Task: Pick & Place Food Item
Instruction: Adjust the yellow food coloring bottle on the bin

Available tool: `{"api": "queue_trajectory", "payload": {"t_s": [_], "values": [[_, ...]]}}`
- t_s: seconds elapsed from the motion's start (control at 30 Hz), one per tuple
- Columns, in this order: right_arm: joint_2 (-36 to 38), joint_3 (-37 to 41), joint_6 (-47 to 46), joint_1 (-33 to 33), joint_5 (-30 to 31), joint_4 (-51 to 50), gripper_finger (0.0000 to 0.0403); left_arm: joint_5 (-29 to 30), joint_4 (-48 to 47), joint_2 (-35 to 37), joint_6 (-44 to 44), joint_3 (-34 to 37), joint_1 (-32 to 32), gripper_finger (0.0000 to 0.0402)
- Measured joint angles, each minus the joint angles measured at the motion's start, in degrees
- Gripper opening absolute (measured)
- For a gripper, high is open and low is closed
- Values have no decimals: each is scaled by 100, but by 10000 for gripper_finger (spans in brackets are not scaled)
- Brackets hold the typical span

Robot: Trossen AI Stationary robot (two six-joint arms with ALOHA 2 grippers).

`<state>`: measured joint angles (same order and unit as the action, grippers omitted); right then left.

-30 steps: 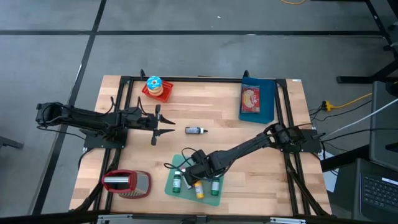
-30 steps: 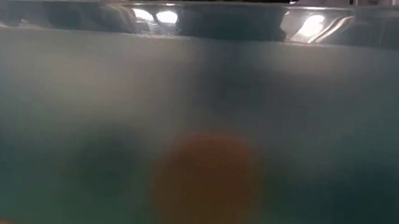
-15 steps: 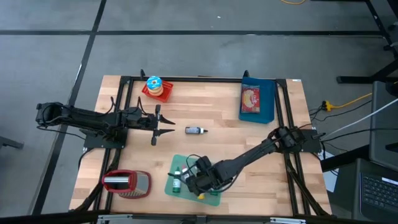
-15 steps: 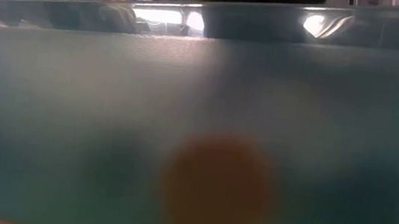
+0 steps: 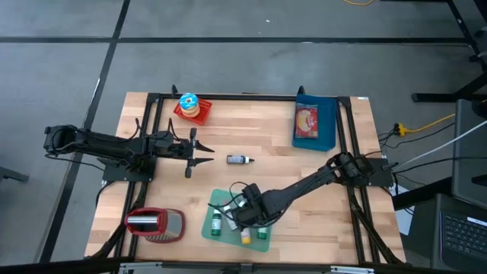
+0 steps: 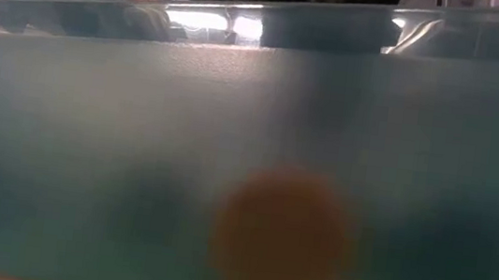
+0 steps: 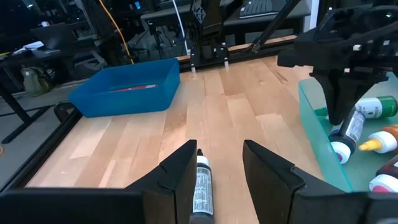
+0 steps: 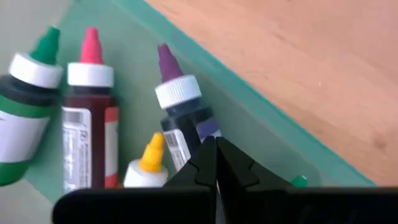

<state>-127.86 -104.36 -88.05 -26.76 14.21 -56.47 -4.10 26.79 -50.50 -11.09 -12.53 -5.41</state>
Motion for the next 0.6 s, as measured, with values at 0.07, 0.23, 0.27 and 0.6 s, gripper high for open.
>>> {"api": "queue_trajectory", "payload": {"t_s": [0.07,0.23,0.27,0.6], "values": [[-35,0,-2,2,-131,-17,2,0,-2,0,0,0,0,125],[-47,0,-171,-4,-702,62,2,-2,-32,-2,2,2,0,125],[-47,0,-187,-18,-818,136,2,-2,-37,0,2,2,0,125],[-48,0,-243,-107,-669,1799,2,-4,-66,0,2,2,4,125]]}}
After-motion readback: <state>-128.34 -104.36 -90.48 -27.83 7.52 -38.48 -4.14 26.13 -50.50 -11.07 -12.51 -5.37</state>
